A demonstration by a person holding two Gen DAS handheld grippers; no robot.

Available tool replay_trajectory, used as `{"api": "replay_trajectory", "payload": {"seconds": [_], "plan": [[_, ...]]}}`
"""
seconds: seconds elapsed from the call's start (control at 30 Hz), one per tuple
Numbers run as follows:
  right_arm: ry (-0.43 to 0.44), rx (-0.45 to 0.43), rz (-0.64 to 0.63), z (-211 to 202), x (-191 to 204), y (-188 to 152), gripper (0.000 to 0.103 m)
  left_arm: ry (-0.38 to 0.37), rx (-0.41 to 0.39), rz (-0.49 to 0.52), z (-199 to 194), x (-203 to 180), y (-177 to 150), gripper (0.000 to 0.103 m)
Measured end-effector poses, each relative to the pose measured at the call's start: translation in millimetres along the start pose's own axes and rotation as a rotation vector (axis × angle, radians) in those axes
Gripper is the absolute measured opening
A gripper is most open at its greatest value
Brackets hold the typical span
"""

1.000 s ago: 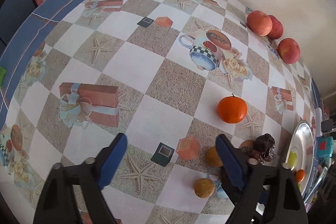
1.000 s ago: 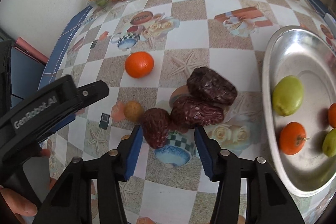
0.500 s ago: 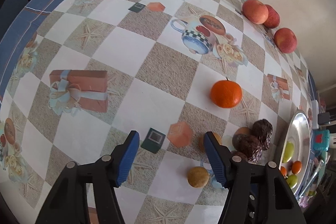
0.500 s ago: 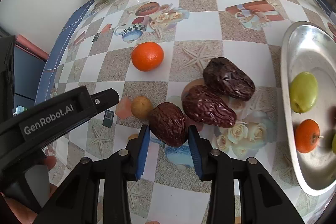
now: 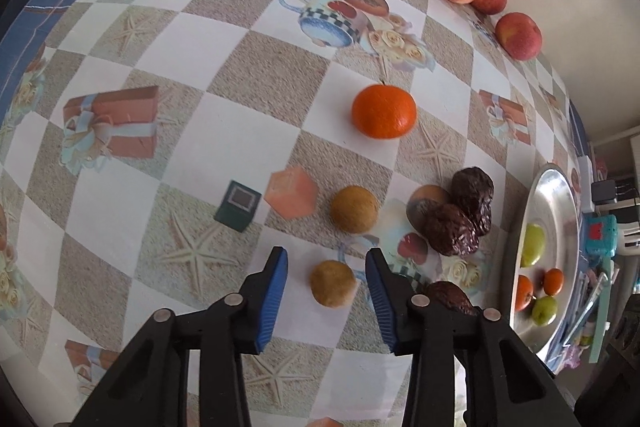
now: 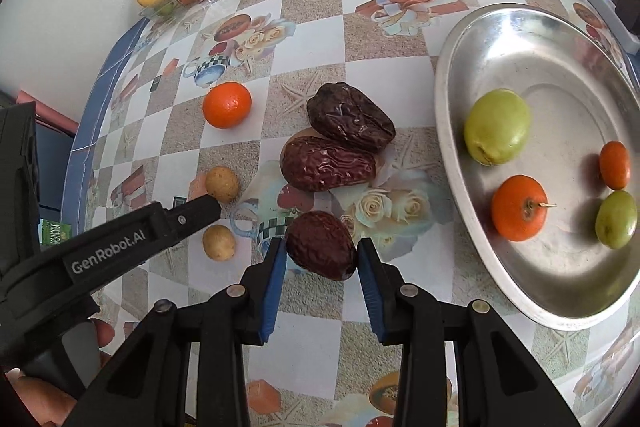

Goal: Organize fruits
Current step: 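Grasp a dried red date with the right tool while the left tool grasps a brown kiwi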

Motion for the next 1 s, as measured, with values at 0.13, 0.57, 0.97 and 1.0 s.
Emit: {"api": "replay_trajectory", "payload": {"seconds": [0.13,0.57,0.97,1.0], "plan": [[0.007,0.001,0.011,-2.9,-5.6,-0.4,0.035,-0.022,0.023,-0.009,4.8,-2.6,-1.8,0.030],[0.011,0.031,-0.013,11.4,-0.9,-1.1,0.037,-0.036,0.024,-0.031,7.9,-0.4,-0.8,0.027],[0.021,0.052,-0.003,19.9,-0.5,-1.9,0.037,-0.035,0.022,-0.036,10.1,0.8,-0.5,0.027],[0.022,0.052,-0.002,19.6,-0.7,-1.8,0.037,-0.036,0.021,-0.040,9.6,1.6,-0.6,0.027]]}}
Point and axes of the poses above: each gripper's, at about its wrist camera, not at the fingertips, and z roughly the way its jaws point, x to its left, y to its top, the point moved 2 cm from there along z, roughly the way its jaws point, and after that the axes turned 15 degrees about z, right-handed, at the moved point
